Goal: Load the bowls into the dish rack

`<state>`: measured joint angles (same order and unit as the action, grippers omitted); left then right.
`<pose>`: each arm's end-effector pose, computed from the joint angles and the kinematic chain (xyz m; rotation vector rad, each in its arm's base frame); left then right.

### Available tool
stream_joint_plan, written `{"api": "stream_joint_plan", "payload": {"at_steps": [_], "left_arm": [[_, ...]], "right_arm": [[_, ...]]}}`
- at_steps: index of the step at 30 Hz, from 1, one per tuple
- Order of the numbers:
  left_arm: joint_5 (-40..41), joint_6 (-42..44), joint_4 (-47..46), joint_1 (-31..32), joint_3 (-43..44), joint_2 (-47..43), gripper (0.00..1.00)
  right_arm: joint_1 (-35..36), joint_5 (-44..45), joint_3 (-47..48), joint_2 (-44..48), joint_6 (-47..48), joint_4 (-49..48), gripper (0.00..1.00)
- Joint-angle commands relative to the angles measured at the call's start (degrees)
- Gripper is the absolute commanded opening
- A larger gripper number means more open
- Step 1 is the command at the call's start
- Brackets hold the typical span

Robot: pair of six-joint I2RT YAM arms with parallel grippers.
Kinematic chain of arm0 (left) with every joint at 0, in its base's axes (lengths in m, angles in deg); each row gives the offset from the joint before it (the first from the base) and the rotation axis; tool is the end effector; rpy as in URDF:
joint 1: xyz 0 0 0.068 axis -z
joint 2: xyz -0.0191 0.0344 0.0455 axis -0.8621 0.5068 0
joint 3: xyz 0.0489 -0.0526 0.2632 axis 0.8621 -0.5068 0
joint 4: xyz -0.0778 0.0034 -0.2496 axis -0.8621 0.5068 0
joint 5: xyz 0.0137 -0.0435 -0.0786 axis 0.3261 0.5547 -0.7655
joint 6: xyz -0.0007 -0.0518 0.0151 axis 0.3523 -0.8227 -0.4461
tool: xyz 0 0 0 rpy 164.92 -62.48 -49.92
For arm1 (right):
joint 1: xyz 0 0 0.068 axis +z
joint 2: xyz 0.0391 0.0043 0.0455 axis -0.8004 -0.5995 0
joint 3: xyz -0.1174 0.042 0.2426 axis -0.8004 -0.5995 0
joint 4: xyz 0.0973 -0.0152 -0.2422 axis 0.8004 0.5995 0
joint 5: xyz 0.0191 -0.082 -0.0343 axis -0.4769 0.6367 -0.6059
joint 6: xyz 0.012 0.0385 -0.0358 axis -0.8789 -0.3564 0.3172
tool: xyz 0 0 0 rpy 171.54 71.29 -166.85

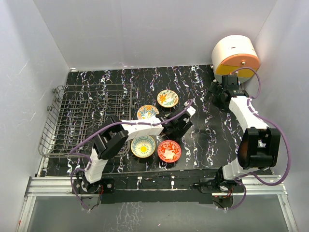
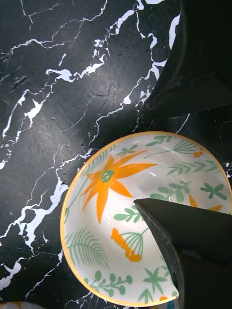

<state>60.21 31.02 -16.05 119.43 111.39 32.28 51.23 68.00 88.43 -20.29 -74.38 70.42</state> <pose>0.2376 -0.3921 0.1875 0.9169 2.1559 -0.3030 0.3203 -0.0117 0.2626 0.6425 2.4532 0.1409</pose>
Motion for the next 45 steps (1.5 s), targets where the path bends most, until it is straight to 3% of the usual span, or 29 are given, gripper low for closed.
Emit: {"api": "stream_joint_plan", "payload": {"at_steps": [1,10,14,19,21,24,34,38,45], "left_arm": [[1.51,0.73,-0.87,0.43,2.05,0.41,0.60],[2.15,0.17,-1.08,0.51,1.34,1.36,0.41],[2.92,0.25,-0.94,0.55,1.06,1.93,0.39],[3.59,0.25,-0.59,0.67,0.92,1.56,0.18],[3.61,0.42,-0.29,0.72,1.51,1.25,0.18],[2.67,0.46,1.06,1.14,3.78,0.91,0.00],[-3.37,-0.48,7.24,2.73,24.50,-4.60,0.00],[-6.69,-6.70,4.22,-3.28,23.85,-10.97,0.00],[-15.35,-23.01,-7.64,-25.60,5.29,-26.99,0.00]], "right_arm": [[-0.18,-0.08,0.41,0.97,0.18,-2.46,0.99],[-0.18,0.33,0.33,0.68,0.17,-2.41,0.99],[-0.13,0.43,0.11,0.88,0.22,-2.29,0.99],[-0.18,1.03,-0.03,1.17,0.14,-2.37,0.99],[-0.18,1.27,-0.03,1.30,0.04,-2.23,0.99],[-0.18,1.69,-0.03,1.47,0.01,-2.07,0.98],[-0.24,3.33,-0.39,2.49,-0.04,-1.68,0.98],[-0.22,2.90,-0.38,2.69,-0.20,-1.67,0.98],[-0.18,2.10,-0.72,3.00,-0.38,-1.54,0.98]]}}
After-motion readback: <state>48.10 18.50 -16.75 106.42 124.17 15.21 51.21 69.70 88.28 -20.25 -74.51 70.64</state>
